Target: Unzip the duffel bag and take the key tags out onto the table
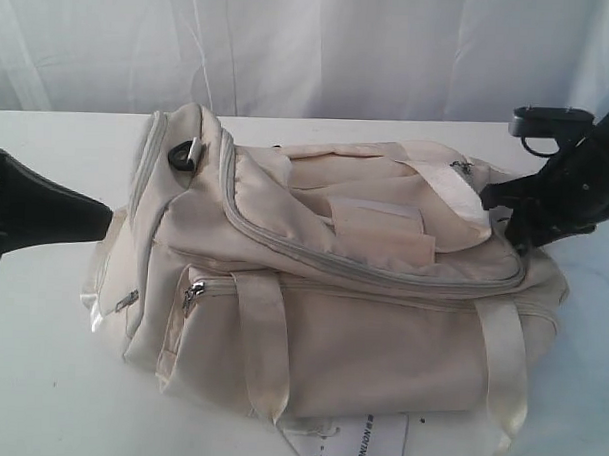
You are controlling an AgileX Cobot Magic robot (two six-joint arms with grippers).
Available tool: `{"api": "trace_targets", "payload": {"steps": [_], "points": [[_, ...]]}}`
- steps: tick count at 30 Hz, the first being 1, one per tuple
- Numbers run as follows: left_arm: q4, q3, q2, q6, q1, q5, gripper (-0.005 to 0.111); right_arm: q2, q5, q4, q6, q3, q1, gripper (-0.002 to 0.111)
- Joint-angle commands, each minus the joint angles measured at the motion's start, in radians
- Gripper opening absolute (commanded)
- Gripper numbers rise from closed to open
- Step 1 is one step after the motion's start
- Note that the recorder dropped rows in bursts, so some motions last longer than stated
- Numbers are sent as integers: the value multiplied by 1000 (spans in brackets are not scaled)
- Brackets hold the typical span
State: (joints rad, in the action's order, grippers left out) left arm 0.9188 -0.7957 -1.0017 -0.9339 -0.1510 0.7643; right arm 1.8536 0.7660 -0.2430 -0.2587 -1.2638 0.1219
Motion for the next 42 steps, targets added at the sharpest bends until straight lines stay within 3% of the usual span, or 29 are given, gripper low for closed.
{"api": "trace_targets", "payload": {"steps": [1,4,12,22,29,35,37,42], "points": [[24,-6,2,-6,-3,17,0,-58,-1,50,47,-30,-23,56],[24,-6,0,-6,-3,16,0,-92,-58,48,62,-45,-23,65],[22,-6,0,-9,-3,15,0,-64,-137,-36,28,-194,26,65],[22,-6,0,-9,-3,17,0,265,-19,-34,198,-539,57,62],[39,-6,0,-9,-3,32,0,345,113,-41,212,-565,57,62],[39,-6,0,-9,-3,34,0,354,122,-91,212,-563,57,62],[39,-6,0,-9,-3,34,0,354,122,-124,212,-563,57,55],[39,-6,0,-9,-3,34,0,354,126,-161,212,-563,57,21]]}}
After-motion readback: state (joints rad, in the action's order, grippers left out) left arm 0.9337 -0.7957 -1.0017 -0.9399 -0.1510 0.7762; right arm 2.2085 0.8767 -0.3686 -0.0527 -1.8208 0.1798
